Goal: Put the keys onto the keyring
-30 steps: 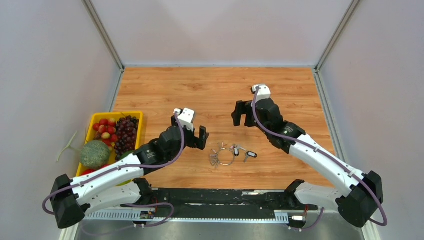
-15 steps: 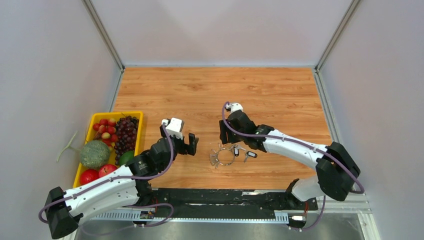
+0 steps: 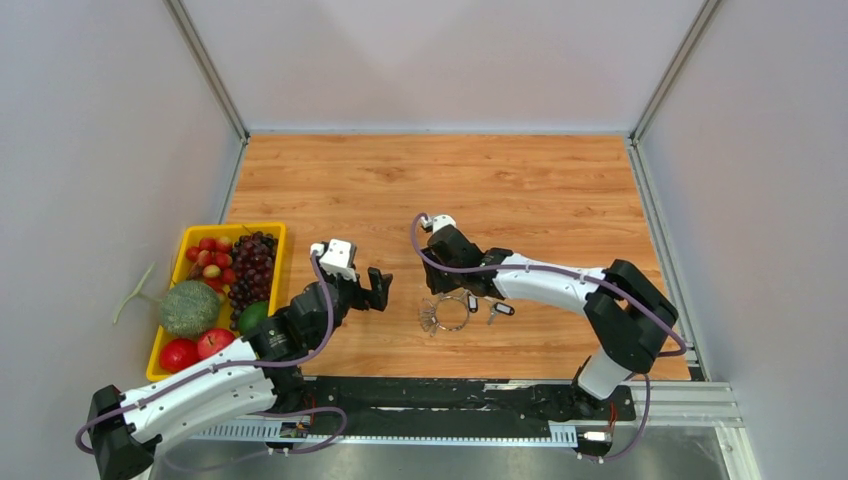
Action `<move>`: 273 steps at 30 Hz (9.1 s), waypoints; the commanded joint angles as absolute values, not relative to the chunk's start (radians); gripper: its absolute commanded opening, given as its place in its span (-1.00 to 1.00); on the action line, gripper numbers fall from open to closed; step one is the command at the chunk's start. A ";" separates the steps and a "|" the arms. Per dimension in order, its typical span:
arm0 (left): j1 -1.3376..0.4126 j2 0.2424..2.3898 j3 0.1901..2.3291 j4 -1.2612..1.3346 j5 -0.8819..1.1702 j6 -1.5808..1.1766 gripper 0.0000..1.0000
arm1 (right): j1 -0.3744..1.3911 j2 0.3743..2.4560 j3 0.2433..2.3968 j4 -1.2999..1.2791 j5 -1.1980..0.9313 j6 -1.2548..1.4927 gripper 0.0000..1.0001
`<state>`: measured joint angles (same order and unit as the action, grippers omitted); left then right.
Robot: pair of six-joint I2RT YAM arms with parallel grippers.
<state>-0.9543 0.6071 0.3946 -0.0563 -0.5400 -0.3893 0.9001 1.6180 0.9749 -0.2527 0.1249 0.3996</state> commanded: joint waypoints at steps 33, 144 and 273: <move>-0.956 0.625 0.395 -0.023 -0.556 -0.399 1.00 | 0.897 1.752 1.024 -0.189 0.181 0.367 -0.40; -0.957 0.528 0.474 0.589 0.248 -0.407 0.69 | 1.092 0.980 1.076 0.097 -0.206 0.297 -1.00; -0.956 0.470 0.422 0.350 0.133 -0.248 -1.00 | 1.207 1.304 1.595 -0.655 0.081 0.250 -0.70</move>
